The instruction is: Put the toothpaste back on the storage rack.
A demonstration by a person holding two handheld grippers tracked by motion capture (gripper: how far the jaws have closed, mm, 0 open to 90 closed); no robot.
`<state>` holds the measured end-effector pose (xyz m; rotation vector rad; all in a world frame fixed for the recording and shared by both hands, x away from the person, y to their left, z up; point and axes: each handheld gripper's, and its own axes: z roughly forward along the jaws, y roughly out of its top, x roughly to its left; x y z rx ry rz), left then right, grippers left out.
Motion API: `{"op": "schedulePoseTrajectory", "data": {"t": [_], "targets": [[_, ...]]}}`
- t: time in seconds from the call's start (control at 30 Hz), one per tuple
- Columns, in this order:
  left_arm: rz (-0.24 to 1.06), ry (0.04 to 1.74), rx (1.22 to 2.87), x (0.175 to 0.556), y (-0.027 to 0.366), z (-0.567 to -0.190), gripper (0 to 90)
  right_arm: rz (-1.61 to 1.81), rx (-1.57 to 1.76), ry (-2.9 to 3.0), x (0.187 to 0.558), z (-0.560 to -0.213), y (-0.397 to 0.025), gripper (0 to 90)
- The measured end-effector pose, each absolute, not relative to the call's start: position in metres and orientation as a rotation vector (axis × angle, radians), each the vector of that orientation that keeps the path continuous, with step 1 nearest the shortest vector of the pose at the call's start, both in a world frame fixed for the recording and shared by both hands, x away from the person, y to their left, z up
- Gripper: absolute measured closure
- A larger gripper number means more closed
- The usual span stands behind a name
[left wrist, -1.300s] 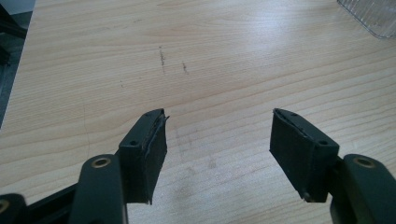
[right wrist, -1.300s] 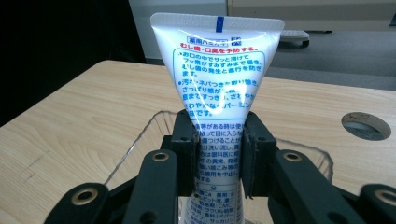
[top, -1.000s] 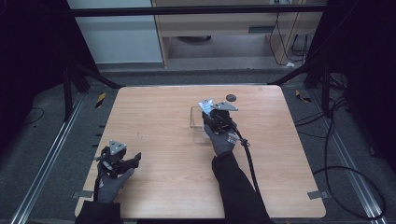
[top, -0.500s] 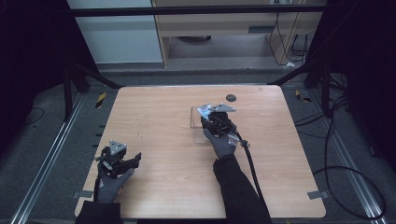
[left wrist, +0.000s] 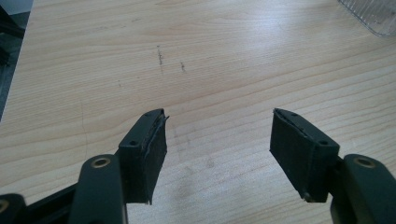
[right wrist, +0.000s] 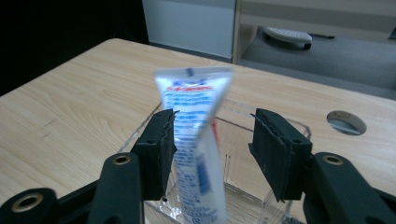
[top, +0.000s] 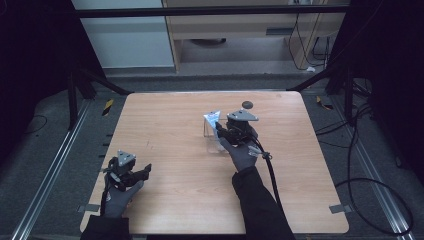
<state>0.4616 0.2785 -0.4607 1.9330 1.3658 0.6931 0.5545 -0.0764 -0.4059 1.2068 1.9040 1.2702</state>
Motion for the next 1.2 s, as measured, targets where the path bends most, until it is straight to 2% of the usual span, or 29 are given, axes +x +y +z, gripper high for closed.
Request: {"op": "schedulePoseTrajectory", "data": {"t": [0.27, 0.5, 0.83, 1.2], "targets": [[0.693, 1.365, 1.936, 0.461, 0.278, -0.461, 35.1, 1.366, 1.169, 1.909, 0.527, -0.385, -0.1, 37.2], [0.692, 1.366, 1.936, 0.461, 0.278, -0.461, 35.0, 1.392, 1.16, 1.916, 0.502, -0.379, -0.129, 31.4], [0.691, 1.367, 1.931, 0.46, 0.278, -0.461, 34.7, 1.33, 1.177, 1.949, 0.465, -0.401, -0.171, 26.2], [0.69, 1.364, 1.93, 0.459, 0.28, -0.463, 33.8, 1.261, 1.32, 1.941, 0.448, -0.435, -0.21, 25.6]]}}
